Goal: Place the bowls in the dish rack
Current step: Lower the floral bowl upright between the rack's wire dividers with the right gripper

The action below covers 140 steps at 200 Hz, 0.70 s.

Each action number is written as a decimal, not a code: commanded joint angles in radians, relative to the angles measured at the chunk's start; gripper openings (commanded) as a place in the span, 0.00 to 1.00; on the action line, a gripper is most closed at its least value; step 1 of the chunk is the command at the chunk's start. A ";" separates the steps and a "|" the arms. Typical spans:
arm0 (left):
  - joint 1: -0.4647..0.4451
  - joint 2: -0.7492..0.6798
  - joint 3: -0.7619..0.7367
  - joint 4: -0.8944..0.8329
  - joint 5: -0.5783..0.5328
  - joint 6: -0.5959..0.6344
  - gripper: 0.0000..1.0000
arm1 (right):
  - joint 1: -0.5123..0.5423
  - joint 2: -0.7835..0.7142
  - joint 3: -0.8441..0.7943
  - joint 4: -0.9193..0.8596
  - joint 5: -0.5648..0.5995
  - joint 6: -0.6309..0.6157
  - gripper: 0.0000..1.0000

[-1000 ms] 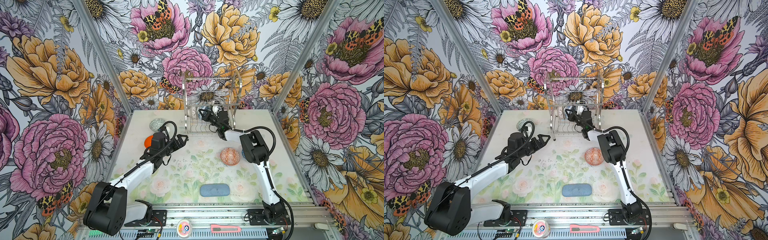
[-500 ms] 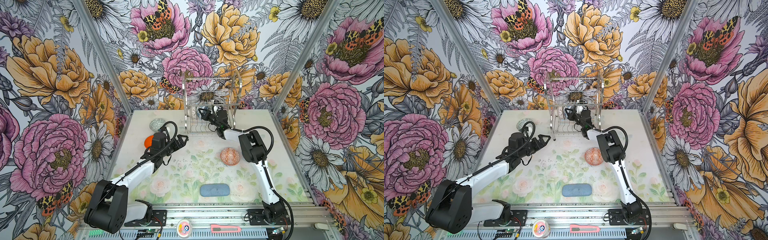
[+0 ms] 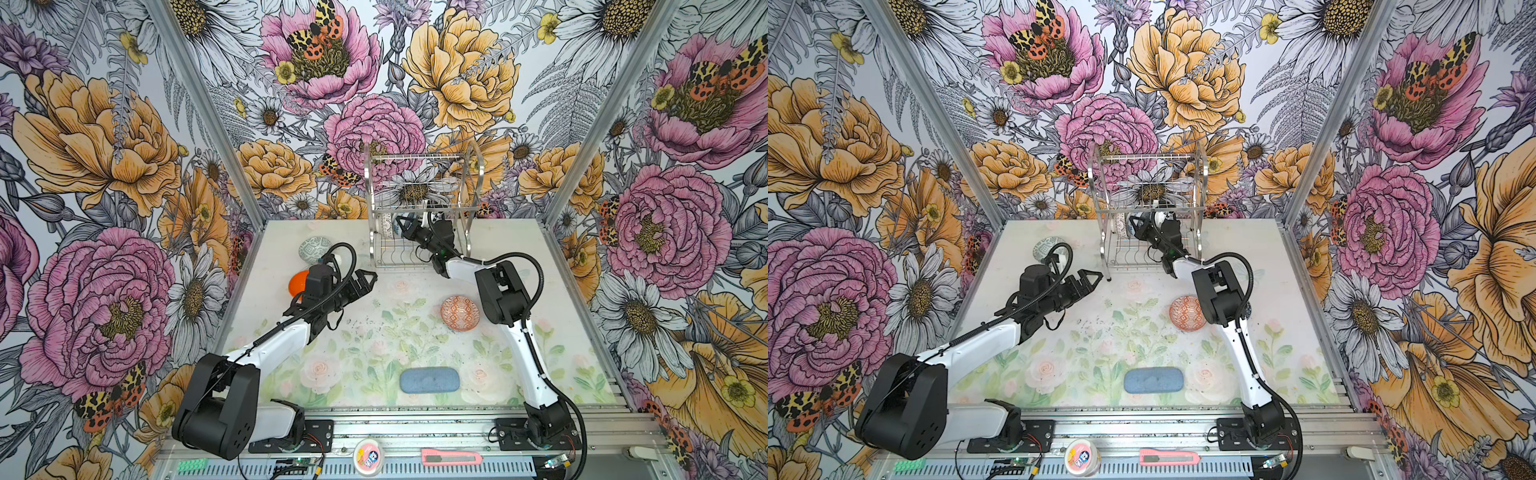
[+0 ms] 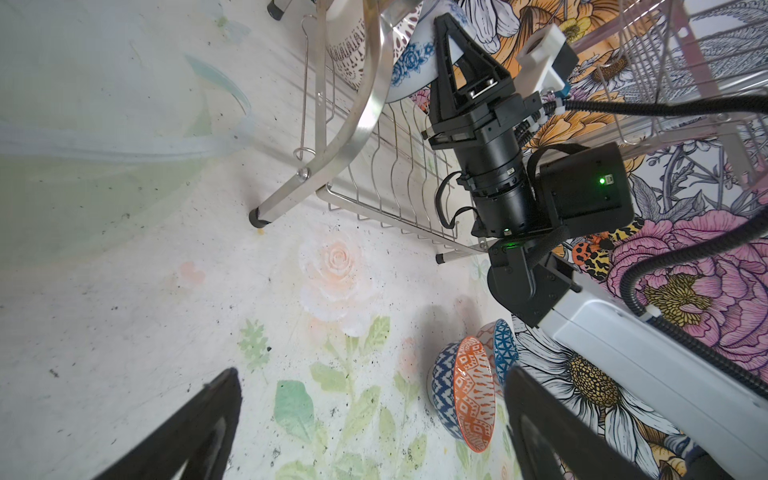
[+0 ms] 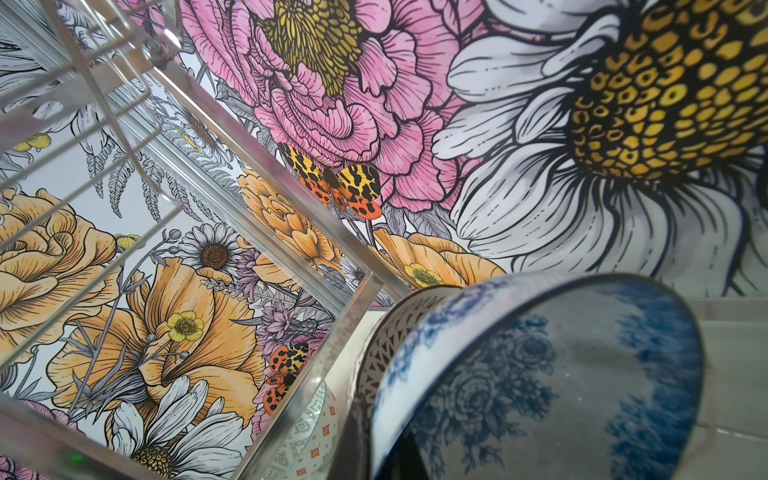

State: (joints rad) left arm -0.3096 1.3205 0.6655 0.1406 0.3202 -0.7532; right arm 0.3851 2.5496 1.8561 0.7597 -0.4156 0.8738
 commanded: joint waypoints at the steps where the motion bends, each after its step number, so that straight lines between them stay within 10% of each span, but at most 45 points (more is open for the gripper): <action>1: -0.007 0.004 0.029 0.052 0.027 0.011 0.99 | 0.000 0.017 0.026 0.020 0.001 -0.019 0.00; 140: -0.071 0.049 0.117 0.160 0.041 0.022 0.99 | -0.015 0.016 -0.005 -0.045 -0.010 -0.078 0.00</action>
State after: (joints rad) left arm -0.3759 1.3571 0.7609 0.2661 0.3351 -0.7498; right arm 0.3813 2.5496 1.8542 0.7498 -0.4164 0.8211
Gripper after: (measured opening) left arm 0.986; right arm 0.081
